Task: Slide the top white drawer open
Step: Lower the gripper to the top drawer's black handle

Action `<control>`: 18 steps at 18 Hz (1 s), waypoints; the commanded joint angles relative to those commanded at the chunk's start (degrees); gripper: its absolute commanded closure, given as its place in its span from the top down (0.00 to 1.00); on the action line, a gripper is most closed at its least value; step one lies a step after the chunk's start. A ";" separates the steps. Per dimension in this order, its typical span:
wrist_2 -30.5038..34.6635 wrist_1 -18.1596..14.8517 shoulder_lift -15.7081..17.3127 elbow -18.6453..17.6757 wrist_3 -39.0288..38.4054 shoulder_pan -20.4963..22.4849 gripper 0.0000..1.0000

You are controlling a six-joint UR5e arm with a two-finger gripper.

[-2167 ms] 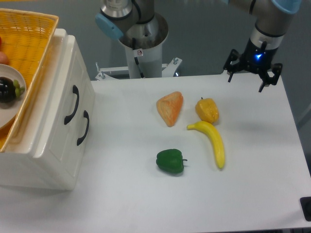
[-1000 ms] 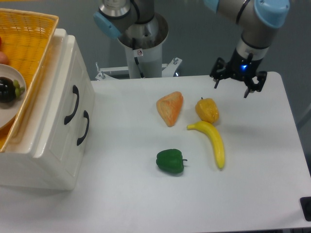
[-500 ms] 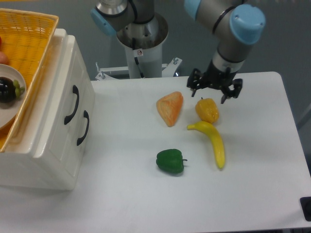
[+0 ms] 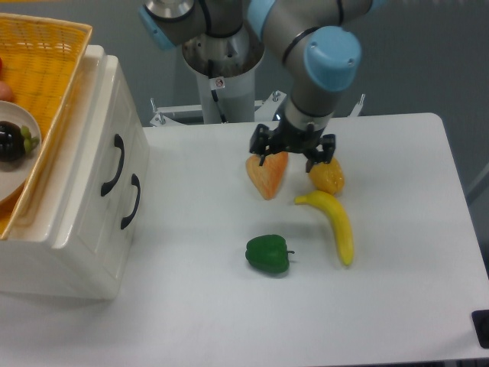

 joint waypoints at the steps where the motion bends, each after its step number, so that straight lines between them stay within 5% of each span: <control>1: -0.09 0.00 0.09 0.00 -0.70 -0.79 1.00; 18: -3.78 0.17 0.09 0.18 -8.35 -14.24 1.00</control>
